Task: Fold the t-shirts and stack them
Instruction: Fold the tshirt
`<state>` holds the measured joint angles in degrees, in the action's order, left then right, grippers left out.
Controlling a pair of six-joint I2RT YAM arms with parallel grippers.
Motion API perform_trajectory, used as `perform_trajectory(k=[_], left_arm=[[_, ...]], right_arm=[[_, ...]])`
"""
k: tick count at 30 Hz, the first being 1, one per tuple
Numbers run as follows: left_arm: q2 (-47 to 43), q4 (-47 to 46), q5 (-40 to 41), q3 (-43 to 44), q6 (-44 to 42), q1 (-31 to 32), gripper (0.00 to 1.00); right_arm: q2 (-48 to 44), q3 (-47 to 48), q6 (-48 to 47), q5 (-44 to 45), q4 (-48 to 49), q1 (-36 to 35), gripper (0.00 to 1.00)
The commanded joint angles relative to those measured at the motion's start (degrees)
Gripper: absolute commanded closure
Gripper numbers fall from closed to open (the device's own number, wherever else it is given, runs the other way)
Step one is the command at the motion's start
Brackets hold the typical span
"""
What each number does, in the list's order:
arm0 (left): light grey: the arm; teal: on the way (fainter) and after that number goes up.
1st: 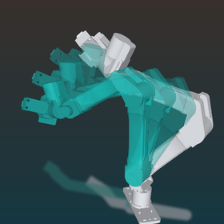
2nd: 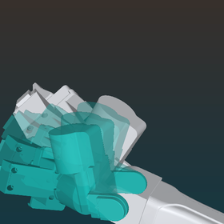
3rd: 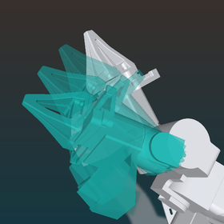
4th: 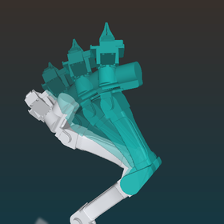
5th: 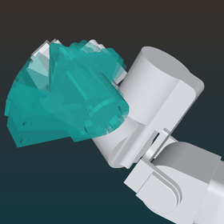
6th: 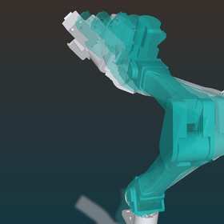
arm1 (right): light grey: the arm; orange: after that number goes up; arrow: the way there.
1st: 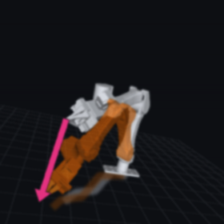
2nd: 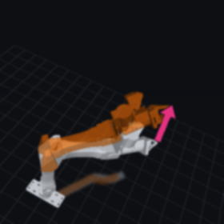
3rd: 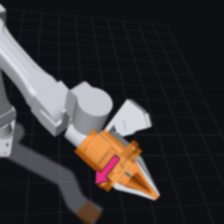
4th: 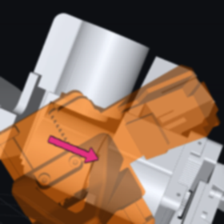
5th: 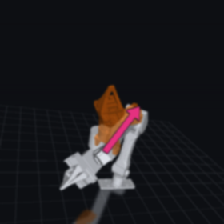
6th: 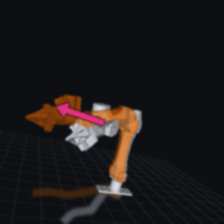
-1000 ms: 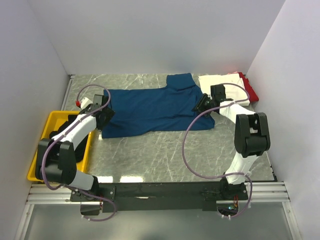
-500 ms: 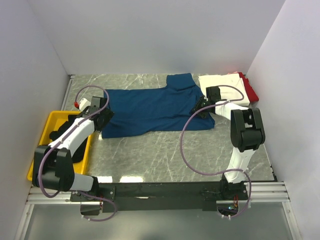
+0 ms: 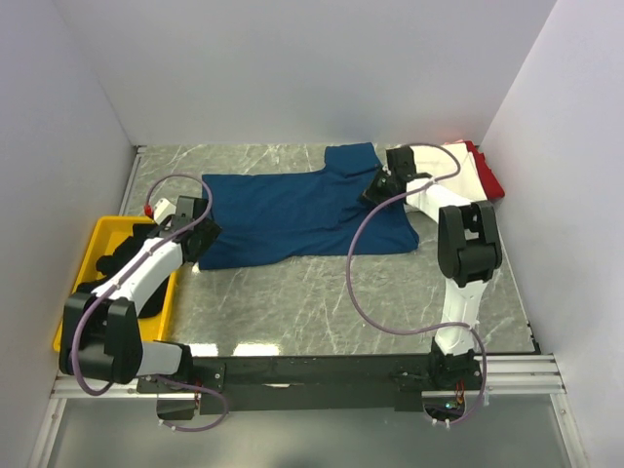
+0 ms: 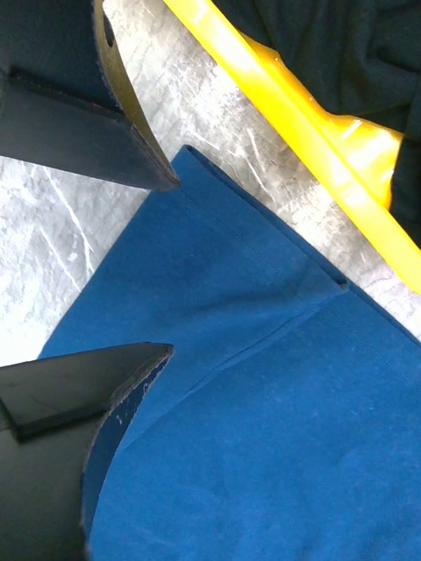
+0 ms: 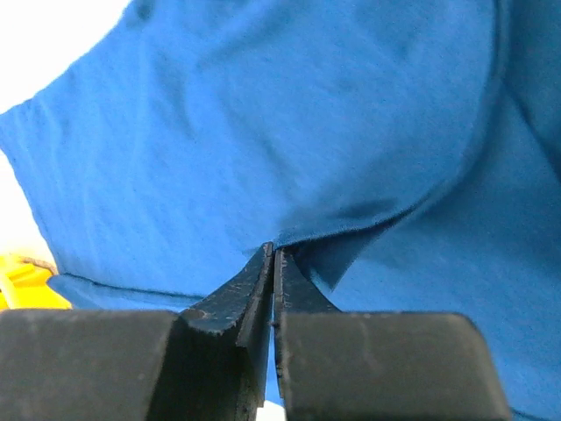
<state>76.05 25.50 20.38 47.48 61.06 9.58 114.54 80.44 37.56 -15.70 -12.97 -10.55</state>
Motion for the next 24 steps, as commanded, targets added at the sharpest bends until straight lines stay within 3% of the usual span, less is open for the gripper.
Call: perform_trajectory(k=[1, 6, 10, 15, 18, 24], left_arm=[[-2.83, -2.38, -1.22, -1.34, -1.82, 0.17, 0.24], [-4.59, -3.7, -2.54, -3.89, -1.65, 0.17, 0.23], [-5.03, -3.96, -2.63, -5.91, -0.68, 0.17, 0.24], [-6.18, -3.87, -2.01, -8.54, 0.99, 0.26, 0.26], [-6.97, -4.31, -1.75, -10.04, 0.99, 0.17, 0.27], [-6.62, -4.49, -1.57, -10.39, 0.91, 0.17, 0.27]], right_arm=[[2.52, 6.98, -1.35, 0.24, -2.67, -1.75, 0.92], [5.43, 11.75, -2.58, -0.2, -4.96, -2.02, 0.6], [3.94, 12.81, -3.72, 0.06, -5.57, -2.02, 0.49], [-0.89, 11.41, -4.69, 2.16, -6.8, -1.76, 0.49], [-4.32, 5.97, -4.16, 2.35, -3.83, -1.06, 0.5], [-1.6, 5.26, -4.17, 2.52, -5.05, -0.97, 0.49]])
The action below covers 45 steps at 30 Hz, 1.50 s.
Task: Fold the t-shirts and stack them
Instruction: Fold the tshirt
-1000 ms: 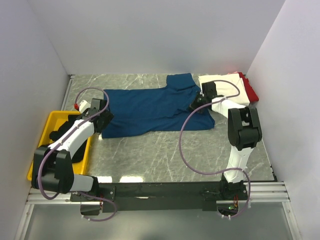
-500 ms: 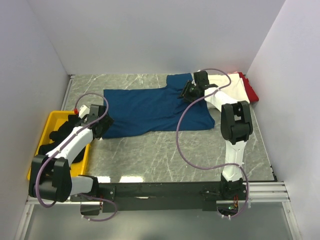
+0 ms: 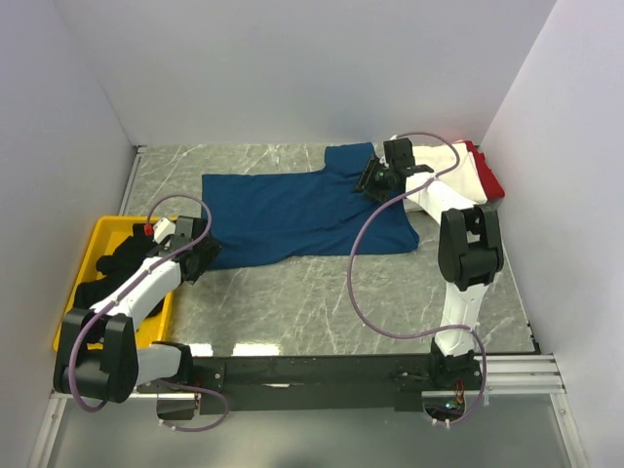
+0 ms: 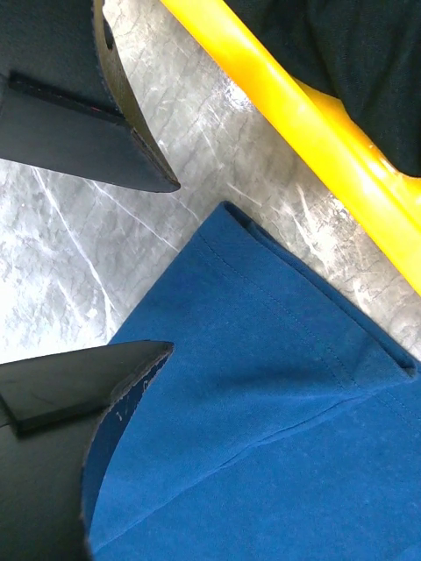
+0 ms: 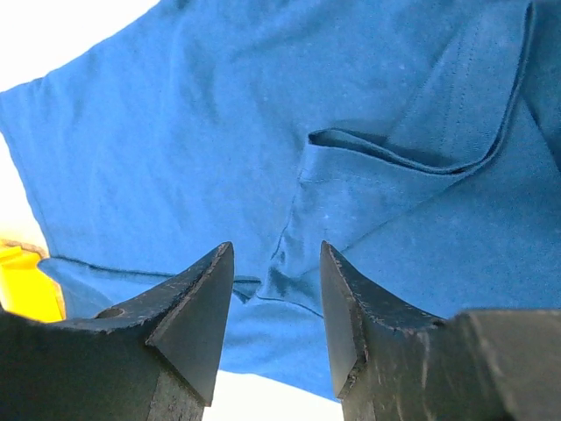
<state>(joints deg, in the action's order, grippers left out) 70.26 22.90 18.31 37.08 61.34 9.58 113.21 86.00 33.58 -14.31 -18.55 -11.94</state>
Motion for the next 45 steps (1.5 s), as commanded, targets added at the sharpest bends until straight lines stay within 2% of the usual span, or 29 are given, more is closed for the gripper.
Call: perform_trajectory(k=[1, 9, 23, 31, 36, 43, 45], left_arm=[[-0.56, -2.06, 0.33, 0.01, 0.45, 0.17, 0.27], [-0.12, -2.42, 0.5, -0.08, -0.17, 0.17, 0.27], [0.84, -1.98, 0.68, 1.59, -1.4, 0.17, 0.28], [1.2, -2.68, 0.06, 1.5, -1.58, 0.17, 0.28], [1.55, -2.86, -0.2, 1.42, -1.58, 0.26, 0.28], [0.85, -2.59, -0.02, 1.24, -1.58, 0.17, 0.29], [0.58, -2.59, -0.02, 1.07, -1.58, 0.17, 0.29]], right_arm=[[0.08, -0.39, -0.18, 1.56, 0.96, 0.34, 0.49], [4.91, 5.3, -0.8, 4.98, -0.44, -0.36, 0.49], [15.81, 22.8, -5.01, 22.29, -10.98, -5.63, 0.52], [19.06, 25.62, -8.61, 29.06, -14.06, -8.0, 0.52], [21.26, 28.17, -9.68, 29.16, -15.82, -8.53, 0.53], [19.24, 25.1, -9.59, 28.19, -14.15, -9.06, 0.83], [18.46, 25.1, -9.5, 27.76, -13.98, -9.06, 0.88]])
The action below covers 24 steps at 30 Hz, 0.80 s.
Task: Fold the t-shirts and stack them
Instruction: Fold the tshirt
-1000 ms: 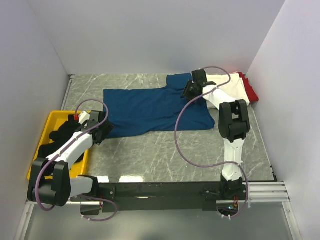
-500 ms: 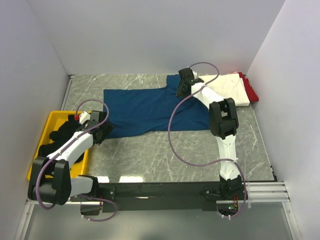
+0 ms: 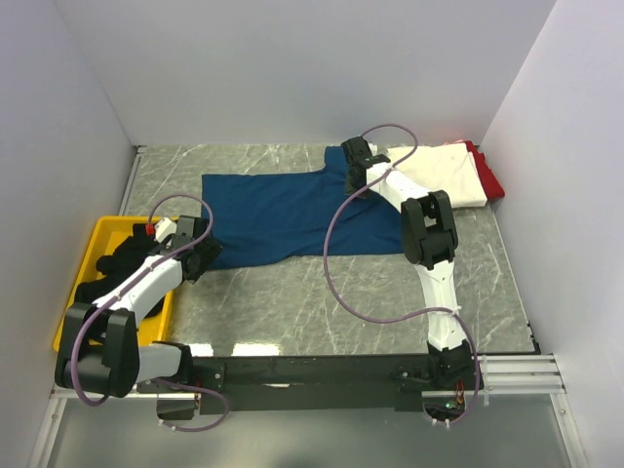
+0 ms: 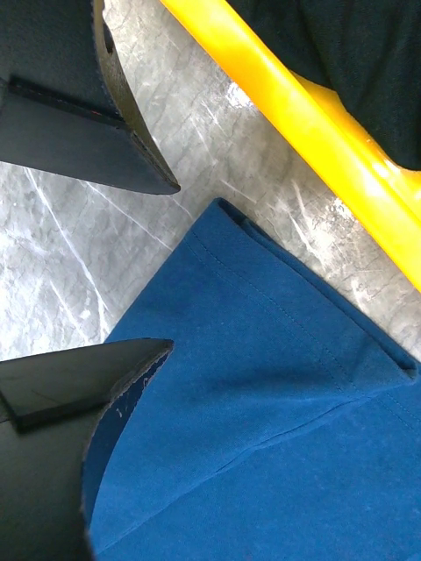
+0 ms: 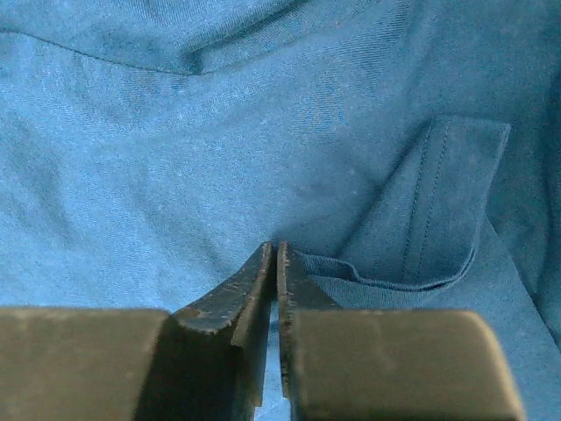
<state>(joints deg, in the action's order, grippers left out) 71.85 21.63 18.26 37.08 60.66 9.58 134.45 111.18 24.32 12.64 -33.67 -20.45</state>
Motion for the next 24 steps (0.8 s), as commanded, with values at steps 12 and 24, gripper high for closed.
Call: perform_trajectory(k=[12, 24], left_arm=[[-1.63, -1.24, -0.33, 0.19, -0.72, 0.17, 0.29], [-2.42, -0.44, 0.46, -0.69, 0.33, 0.17, 0.27]], right_arm=[[-3.5, 0.71, -2.52, -1.92, 4.66, -3.11, 0.92], [-5.86, -2.54, -2.17, -2.71, 8.8, -3.72, 0.73]])
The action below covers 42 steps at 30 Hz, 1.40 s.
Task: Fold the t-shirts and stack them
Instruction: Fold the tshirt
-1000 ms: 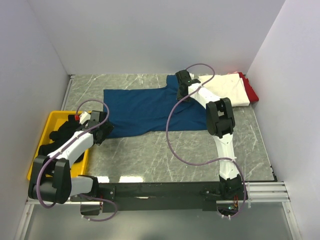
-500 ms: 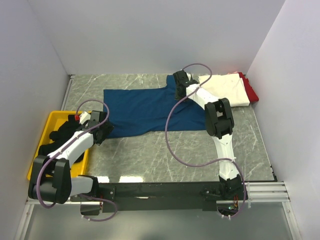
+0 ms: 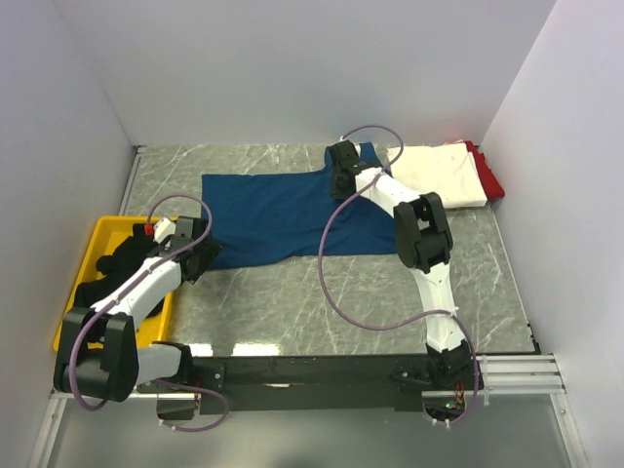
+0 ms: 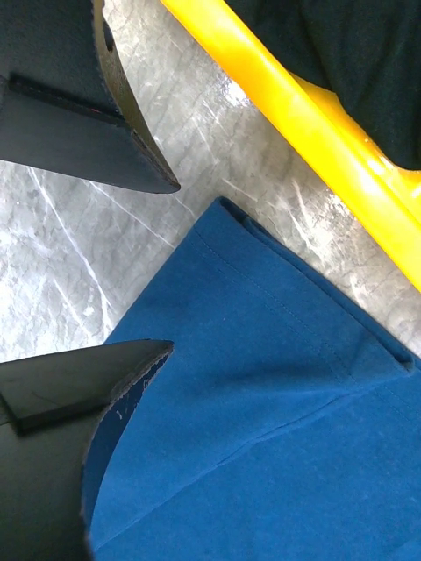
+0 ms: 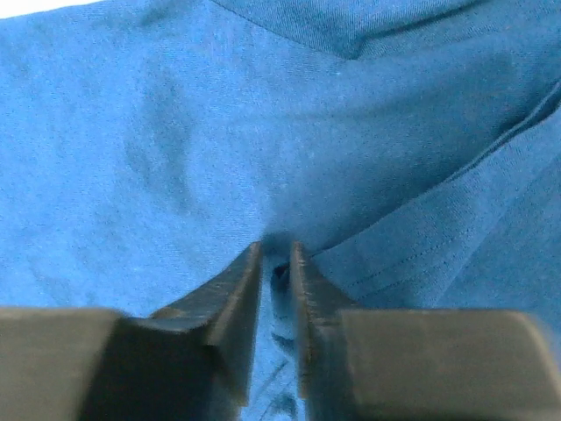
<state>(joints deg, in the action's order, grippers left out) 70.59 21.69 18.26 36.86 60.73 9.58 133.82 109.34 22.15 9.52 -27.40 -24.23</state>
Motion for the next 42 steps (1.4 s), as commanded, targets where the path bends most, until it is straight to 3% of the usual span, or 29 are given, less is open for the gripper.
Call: perform_trajectory(k=[1, 4, 5, 7, 12, 18, 24, 27, 30, 33, 38, 42], left_arm=[[-1.24, -0.42, 0.46, -0.65, 0.53, 0.17, 0.27], [-1.24, -0.6, 0.37, -1.0, 0.88, 0.17, 0.27], [-1.15, -0.34, 0.55, -1.18, 1.06, 0.17, 0.27], [-1.15, -0.42, 0.98, -1.35, 1.23, 0.17, 0.28], [0.16, -1.91, 3.18, -1.97, 1.85, 0.17, 0.32], [4.64, -4.82, 3.09, -2.5, 2.55, 0.17, 0.34], [6.23, -5.96, 5.82, -3.11, 3.52, 0.17, 0.36], [6.4, -6.84, 6.7, -3.2, 3.43, 0.17, 0.4], [7.28, -8.07, 6.7, -3.55, 3.34, 0.17, 0.5], [8.51, -8.95, 6.52, -3.73, 3.25, 0.17, 0.69], [8.52, -9.04, 6.26, -3.47, 3.43, 0.17, 0.99], [8.43, -8.34, 6.61, -2.67, 2.82, 0.17, 0.99]], right_arm=[[-5.93, -1.66, 0.17, 0.33, 2.7, 0.06, 0.68], [-10.23, -5.08, 1.57, -0.02, 4.89, 0.58, 0.58], [-12.68, -5.88, 2.01, -0.64, 5.59, 0.93, 0.5], [-15.07, -8.08, 3.68, -1.78, 5.6, 2.25, 0.47], [-27.18, -20.01, 10.17, -8.27, 9.28, 6.64, 0.47], [-43.8, -44.8, 15.46, -16.19, 18.94, 13.41, 0.47], [-55.76, -64.48, 19.06, -18.66, 23.34, 19.12, 0.47], [-60.68, -69.6, 20.12, -18.13, 24.75, 20.97, 0.45], [-64.03, -75.05, 21.09, -19.01, 25.64, 23.43, 0.4], [-65.44, -78.66, 21.09, -19.8, 26.43, 25.01, 0.34], [-62.46, -80.16, 20.65, -20.24, 29.05, 27.74, 0.33], [-57.98, -79.63, 20.82, -20.16, 32.49, 29.5, 0.33]])
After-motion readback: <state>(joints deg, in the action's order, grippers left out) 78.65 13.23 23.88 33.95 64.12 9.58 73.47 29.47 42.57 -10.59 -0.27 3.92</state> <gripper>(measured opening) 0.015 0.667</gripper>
